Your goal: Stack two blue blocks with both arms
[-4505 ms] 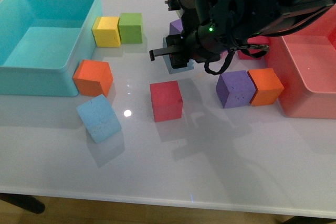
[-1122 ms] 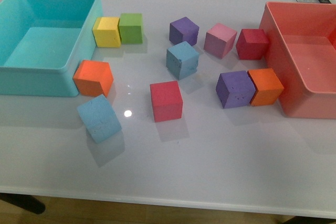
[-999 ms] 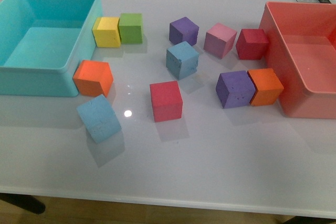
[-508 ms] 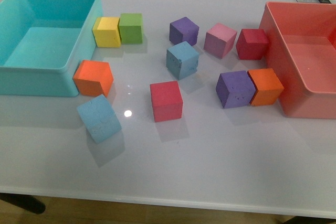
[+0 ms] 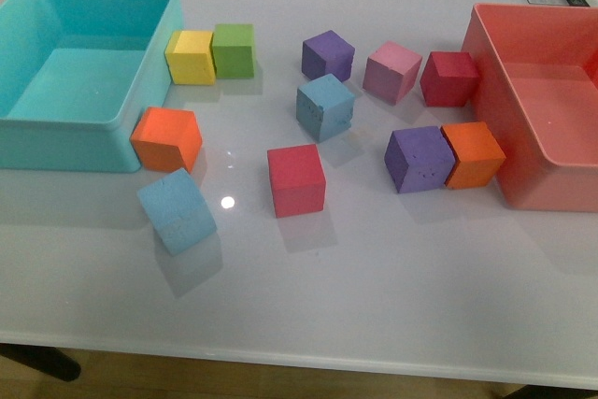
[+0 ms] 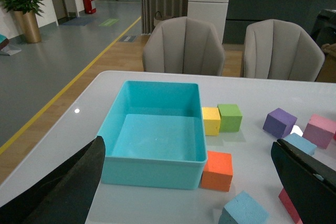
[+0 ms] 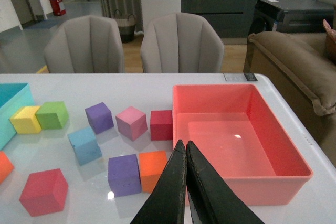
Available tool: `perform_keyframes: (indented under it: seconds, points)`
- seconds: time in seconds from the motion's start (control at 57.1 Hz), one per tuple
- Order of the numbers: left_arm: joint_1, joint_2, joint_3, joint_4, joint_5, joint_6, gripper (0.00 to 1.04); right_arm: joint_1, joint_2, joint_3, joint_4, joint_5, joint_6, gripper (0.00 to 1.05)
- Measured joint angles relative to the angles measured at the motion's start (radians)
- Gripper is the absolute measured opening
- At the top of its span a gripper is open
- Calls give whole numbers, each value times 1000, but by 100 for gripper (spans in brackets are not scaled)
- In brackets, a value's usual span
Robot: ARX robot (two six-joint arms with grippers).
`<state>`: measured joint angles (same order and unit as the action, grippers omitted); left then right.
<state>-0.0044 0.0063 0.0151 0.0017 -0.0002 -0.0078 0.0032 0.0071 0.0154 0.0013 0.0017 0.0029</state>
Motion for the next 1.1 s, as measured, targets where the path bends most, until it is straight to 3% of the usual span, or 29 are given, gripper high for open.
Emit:
perform_keyframes:
  seconds: [0.105,0.245,0.526,0.596,0.631,0.701,1.104]
  points:
    - [0,0,0,0,0,0,96,0,-1,0,0,0,-1,4]
    - [0,0,0,0,0,0,96,0,-1,0,0,0,0,36]
    - [0,0,0,0,0,0,96,0,-1,0,0,0,0,87]
    - [4,91,67,-177,63,-68,96,0,-2,0,0,1,1,97]
    - [-7,203,133,-294,73,-113,96,0,-2,0,0,1,0,96]
    - [-29,389,203,-356,76,-184,96,0,-2,0,0,-1,0,95]
    - [-225,1199,408,95,8,-320,96,0,-2,0,0,-1,0,96]
